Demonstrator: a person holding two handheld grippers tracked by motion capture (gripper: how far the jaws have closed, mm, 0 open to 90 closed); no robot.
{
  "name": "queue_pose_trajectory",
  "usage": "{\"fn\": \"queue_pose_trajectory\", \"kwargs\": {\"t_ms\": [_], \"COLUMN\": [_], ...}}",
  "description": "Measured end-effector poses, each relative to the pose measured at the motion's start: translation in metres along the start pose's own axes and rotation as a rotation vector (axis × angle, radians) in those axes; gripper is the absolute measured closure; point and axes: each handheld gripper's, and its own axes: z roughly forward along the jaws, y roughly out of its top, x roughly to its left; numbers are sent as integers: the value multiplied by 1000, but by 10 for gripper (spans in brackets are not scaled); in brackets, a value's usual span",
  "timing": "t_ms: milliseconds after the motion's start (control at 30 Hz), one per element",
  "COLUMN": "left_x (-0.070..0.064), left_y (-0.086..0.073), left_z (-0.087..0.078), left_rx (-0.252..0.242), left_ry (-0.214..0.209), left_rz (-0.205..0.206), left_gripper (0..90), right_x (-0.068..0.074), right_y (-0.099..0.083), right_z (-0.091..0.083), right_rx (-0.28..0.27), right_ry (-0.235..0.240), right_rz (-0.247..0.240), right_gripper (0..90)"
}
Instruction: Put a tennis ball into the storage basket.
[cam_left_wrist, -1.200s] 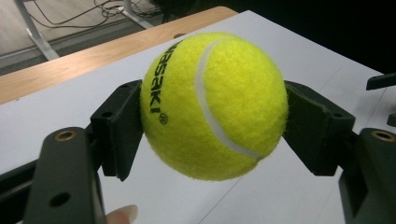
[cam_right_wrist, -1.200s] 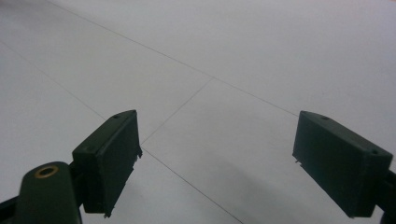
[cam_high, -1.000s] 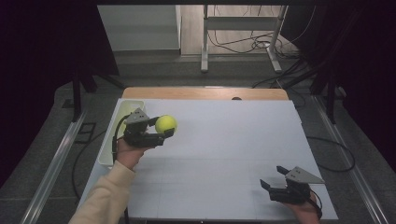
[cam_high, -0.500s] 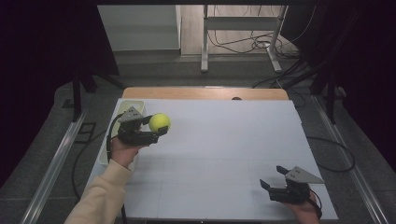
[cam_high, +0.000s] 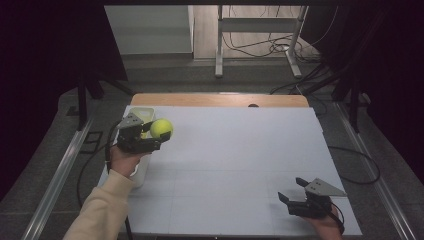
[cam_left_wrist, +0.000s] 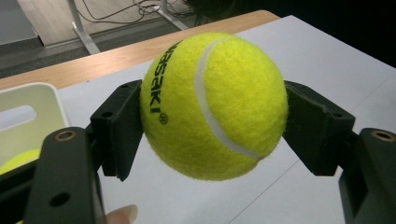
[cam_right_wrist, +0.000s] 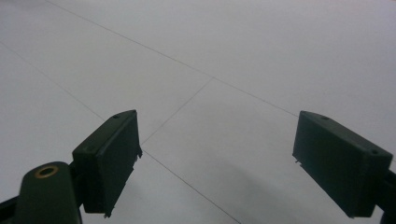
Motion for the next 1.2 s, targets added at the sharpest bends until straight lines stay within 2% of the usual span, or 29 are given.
{"fn": "queue_pose_trajectory", "kwargs": {"t_ms": [467,1200], "left_x": [9,30], "left_y": [-1,-12], "left_z": [-13,-33], "left_rx": [-8,-12], "left_ry": [31,93], "left_rz": [-8,-43], "left_gripper": [266,266], "right_x": [0,0], "right_y": [0,1], "right_z": [1,1], "right_rx": [2,9], "right_ry": [2,-4], "right_rz": [1,-2], "right_gripper": [154,155]}}
